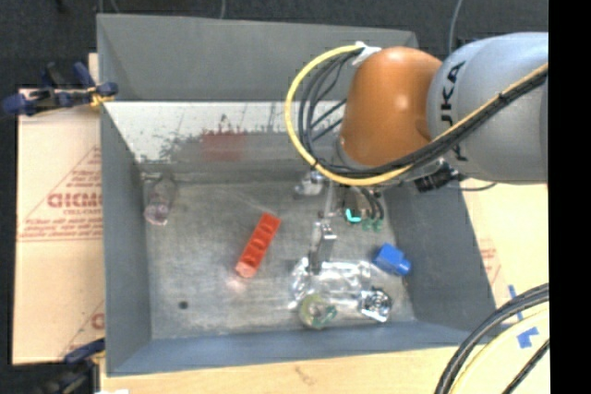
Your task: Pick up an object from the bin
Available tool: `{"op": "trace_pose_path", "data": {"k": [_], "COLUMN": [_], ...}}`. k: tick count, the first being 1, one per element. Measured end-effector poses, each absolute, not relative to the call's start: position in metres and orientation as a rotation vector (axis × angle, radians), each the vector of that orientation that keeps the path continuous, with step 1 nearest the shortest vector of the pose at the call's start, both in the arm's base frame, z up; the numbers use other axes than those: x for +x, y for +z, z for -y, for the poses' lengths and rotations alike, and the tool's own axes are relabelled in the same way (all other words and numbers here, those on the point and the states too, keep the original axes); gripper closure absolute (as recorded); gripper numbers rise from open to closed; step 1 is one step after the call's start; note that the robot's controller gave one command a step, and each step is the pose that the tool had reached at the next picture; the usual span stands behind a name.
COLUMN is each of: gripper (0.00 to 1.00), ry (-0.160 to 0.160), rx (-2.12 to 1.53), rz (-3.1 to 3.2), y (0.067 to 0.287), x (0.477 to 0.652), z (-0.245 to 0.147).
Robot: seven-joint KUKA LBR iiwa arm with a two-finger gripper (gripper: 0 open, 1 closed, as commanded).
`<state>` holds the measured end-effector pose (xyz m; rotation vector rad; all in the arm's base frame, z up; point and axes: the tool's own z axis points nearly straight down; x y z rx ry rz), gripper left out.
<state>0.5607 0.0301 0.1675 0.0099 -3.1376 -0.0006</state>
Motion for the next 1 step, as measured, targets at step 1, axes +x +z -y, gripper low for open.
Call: {"op": "trace_pose_path", "data": {"k": [1], "gripper": [0.0], "ry": [0.001], "rx": [0.319], "rz": [3.146], "y": [0.0741], "x": [0.5107], "z": [-0.0081]}}
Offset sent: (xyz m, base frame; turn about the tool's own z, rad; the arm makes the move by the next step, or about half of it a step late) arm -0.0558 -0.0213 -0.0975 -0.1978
